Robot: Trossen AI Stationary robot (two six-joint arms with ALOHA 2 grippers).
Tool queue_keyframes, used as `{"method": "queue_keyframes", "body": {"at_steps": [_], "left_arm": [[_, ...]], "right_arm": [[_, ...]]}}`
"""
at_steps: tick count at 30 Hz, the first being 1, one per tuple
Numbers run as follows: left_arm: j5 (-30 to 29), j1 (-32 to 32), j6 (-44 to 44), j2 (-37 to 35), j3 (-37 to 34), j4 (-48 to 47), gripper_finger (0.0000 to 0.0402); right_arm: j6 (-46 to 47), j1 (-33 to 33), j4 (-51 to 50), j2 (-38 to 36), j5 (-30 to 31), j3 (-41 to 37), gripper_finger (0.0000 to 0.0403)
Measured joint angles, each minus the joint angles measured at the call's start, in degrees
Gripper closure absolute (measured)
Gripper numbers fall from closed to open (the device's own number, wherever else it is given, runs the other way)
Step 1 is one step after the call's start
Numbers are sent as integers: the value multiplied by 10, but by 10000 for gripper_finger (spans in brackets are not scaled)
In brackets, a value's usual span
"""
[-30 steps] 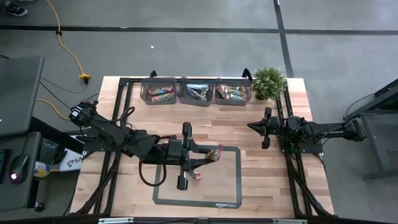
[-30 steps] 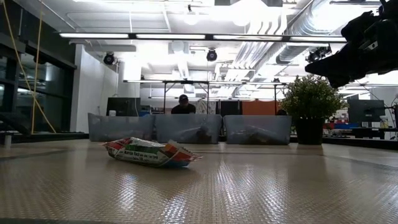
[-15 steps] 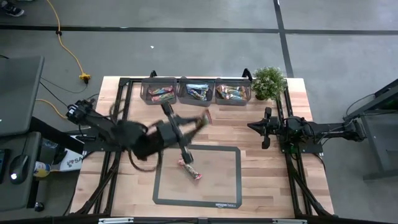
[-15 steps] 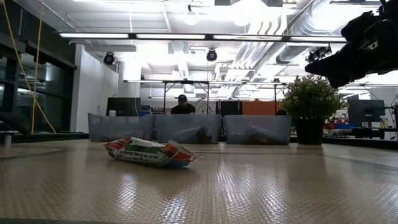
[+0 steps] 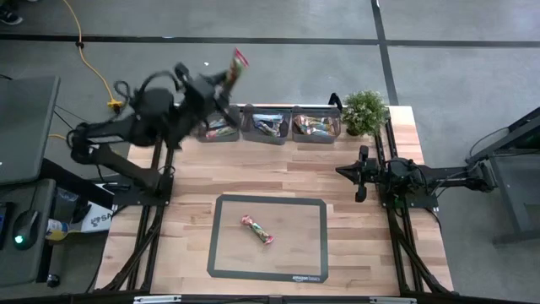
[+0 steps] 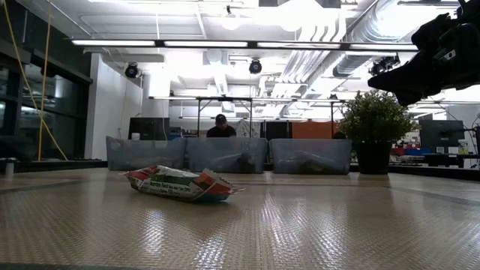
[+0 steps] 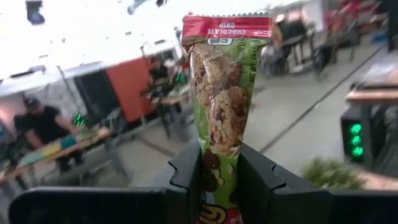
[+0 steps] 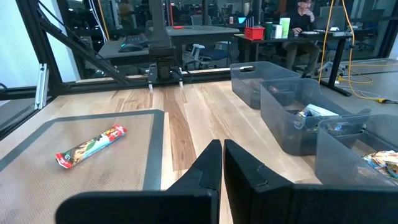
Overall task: Pick and place Granola Bars by type
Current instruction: Put the red granola bar into the left black bin
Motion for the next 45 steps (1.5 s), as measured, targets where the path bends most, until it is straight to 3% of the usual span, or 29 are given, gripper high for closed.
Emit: {"method": "queue_keyframes", "body": {"at_steps": [7,17,21,24,27,33,45], "left_arm": [[160,209,-114,-37,0,-199,326],[566,529,-124,2,0,-261,326],[711,621,-108,38,0,-303,326],[782,665,-73,68,0,-351,326],[807,688,-12,97,0,-415,326],[785,695,102,167,0,-529,326],[754,672,135,231,0,-606,326]], "right_arm": [[0,0,0,0,0,0,402],[0,0,0,0,0,0,402],[0,0,0,0,0,0,402],[0,0,0,0,0,0,402],[0,0,0,0,0,0,402],[0,0,0,0,0,0,402],[0,0,0,0,0,0,402]]}}
